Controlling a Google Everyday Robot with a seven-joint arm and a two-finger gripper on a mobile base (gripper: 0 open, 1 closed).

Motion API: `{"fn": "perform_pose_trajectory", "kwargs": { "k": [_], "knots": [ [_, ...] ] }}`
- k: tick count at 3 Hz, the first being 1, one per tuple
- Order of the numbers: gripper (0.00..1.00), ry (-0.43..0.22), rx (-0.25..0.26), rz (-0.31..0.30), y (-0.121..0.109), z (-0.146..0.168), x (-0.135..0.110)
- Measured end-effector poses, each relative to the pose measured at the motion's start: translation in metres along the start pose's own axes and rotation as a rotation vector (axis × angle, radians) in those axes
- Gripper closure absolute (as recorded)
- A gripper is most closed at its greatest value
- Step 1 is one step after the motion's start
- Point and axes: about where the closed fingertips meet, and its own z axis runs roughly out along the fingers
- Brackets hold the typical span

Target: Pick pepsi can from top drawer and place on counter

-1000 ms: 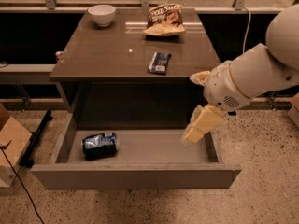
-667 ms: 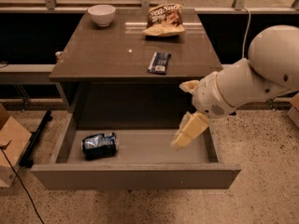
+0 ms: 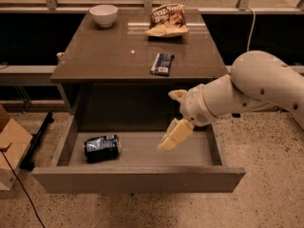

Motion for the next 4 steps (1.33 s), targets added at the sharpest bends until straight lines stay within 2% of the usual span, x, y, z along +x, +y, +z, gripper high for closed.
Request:
{"fn": "perform_pose_trajectory", "kwargs": {
  "k": [1, 2, 4],
  "knots": [
    [0.00, -0.047, -0.022, 0.012, -0.008, 0.033, 0.001],
    [0.00, -0.077, -0.068, 0.017, -0.011, 0.073, 0.003],
    [0.00, -0.123, -0.190, 0.001, -0.005, 0.149, 0.004]
  ]
}}
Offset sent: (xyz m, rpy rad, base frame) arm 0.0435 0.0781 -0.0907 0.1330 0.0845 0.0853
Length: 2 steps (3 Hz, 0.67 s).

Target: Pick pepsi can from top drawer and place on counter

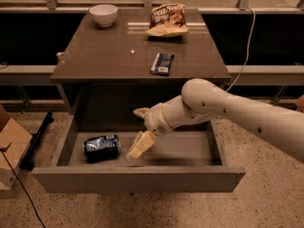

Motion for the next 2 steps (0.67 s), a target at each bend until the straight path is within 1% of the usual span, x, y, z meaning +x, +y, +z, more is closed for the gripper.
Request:
{"fn": "perform_pose_trajectory", "kwargs": {
  "k": [2],
  "knots": [
    [0.00, -0.067, -0.106, 0.011, 0.003, 0.070, -0.001]
  ]
}}
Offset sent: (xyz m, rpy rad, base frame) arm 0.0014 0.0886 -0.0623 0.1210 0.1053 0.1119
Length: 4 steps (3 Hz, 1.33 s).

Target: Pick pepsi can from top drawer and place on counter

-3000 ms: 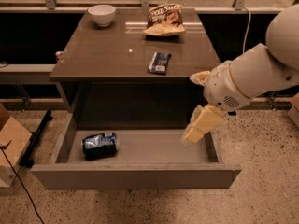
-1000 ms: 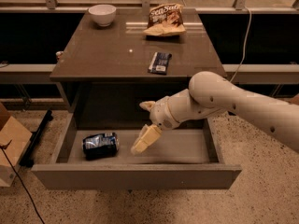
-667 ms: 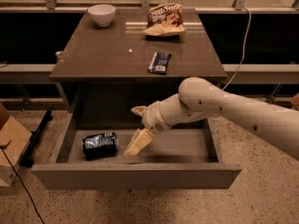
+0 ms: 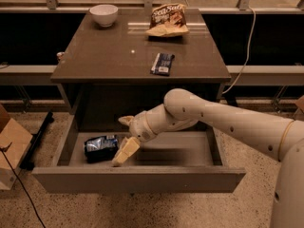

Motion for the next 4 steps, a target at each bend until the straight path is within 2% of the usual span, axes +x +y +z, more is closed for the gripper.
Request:
{"fn": "perform_pose_trajectory", "kwargs": {
  "k": [1, 2, 3, 4],
  "knots": [
    [0.00, -0.030, -0.027, 0.009, -0.002, 0.025, -0.003],
    [0.00, -0.030, -0.027, 0.010, -0.002, 0.025, -0.003],
    [0.19, -0.052, -0.012, 0.051, -0.005, 0.038, -0.002],
    [0.22, -0.053, -0.014, 0.051, -0.005, 0.040, -0.002]
  ]
}}
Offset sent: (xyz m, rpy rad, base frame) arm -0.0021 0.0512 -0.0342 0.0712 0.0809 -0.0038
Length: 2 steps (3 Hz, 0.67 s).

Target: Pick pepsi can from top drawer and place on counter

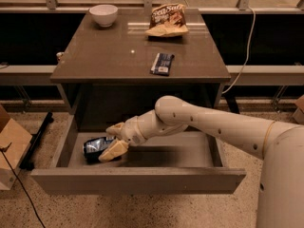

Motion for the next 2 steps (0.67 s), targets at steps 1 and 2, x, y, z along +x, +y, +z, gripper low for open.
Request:
{"fn": "perform_pose_trajectory", "kwargs": {
  "k": [1, 2],
  "knots": [
    [0.34, -0.012, -0.009, 0.008, 0.006, 0.007, 0.004],
    [0.58, -0.037, -0.015, 0.017, 0.009, 0.020, 0.010]
  ]
}}
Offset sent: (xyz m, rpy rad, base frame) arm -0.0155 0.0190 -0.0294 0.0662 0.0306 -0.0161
